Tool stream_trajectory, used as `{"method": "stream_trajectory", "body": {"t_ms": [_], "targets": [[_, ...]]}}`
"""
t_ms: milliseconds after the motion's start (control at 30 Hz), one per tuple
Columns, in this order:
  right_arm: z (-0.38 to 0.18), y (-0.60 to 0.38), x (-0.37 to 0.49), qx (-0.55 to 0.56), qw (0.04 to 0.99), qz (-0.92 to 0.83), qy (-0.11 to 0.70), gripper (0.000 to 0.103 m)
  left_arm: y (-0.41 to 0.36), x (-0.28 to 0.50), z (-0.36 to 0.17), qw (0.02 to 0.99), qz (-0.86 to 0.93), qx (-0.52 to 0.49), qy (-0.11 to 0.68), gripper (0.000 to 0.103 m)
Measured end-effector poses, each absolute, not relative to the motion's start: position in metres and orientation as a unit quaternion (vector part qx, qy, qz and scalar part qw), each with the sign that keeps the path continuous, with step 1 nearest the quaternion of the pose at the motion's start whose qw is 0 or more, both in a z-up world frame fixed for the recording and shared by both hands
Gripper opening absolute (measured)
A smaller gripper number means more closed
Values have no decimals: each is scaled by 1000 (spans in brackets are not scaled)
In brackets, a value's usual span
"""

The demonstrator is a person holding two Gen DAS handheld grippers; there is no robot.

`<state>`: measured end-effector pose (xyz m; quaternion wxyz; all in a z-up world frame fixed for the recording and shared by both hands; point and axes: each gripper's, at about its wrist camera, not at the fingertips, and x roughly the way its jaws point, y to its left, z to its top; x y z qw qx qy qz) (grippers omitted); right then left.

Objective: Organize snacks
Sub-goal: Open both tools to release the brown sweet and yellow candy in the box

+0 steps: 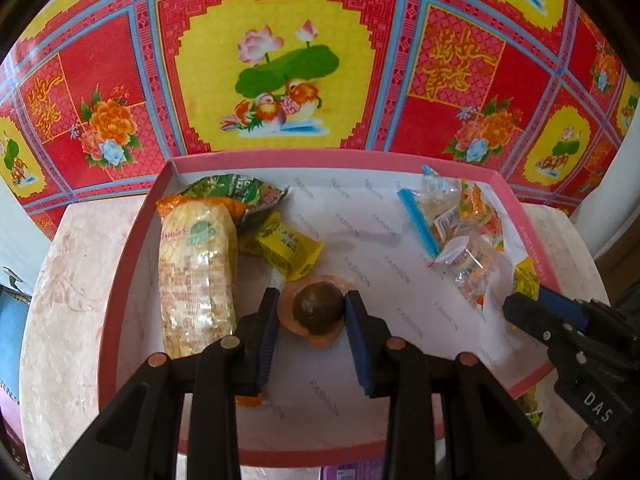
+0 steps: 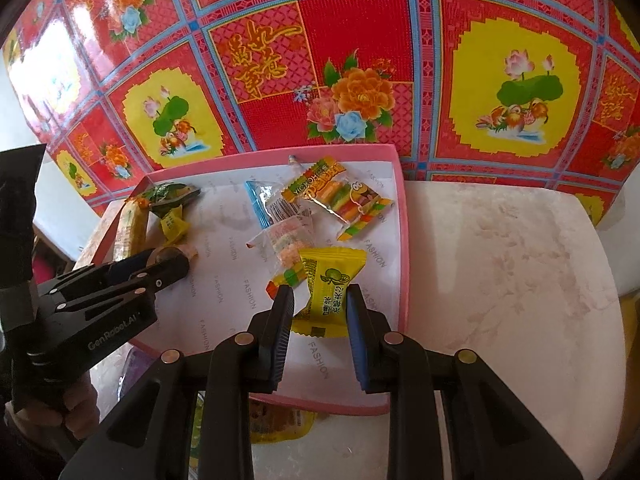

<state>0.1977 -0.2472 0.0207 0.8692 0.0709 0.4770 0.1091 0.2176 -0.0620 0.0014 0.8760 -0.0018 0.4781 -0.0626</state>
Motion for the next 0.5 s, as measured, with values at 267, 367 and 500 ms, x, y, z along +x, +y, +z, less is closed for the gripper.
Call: {"method": "stream_trajectory", "body": {"t_ms": [267, 367, 500], "targets": [[18, -242, 200, 74, 865, 117, 482, 28, -63, 217, 0, 878, -62, 0, 475, 35], [17, -242, 201, 78, 864, 117, 483, 28, -62, 219, 0, 876, -62, -2, 479, 35], [18, -242, 200, 80, 865, 117, 482, 29, -62, 219, 1, 873, -66, 0, 483, 35]]}}
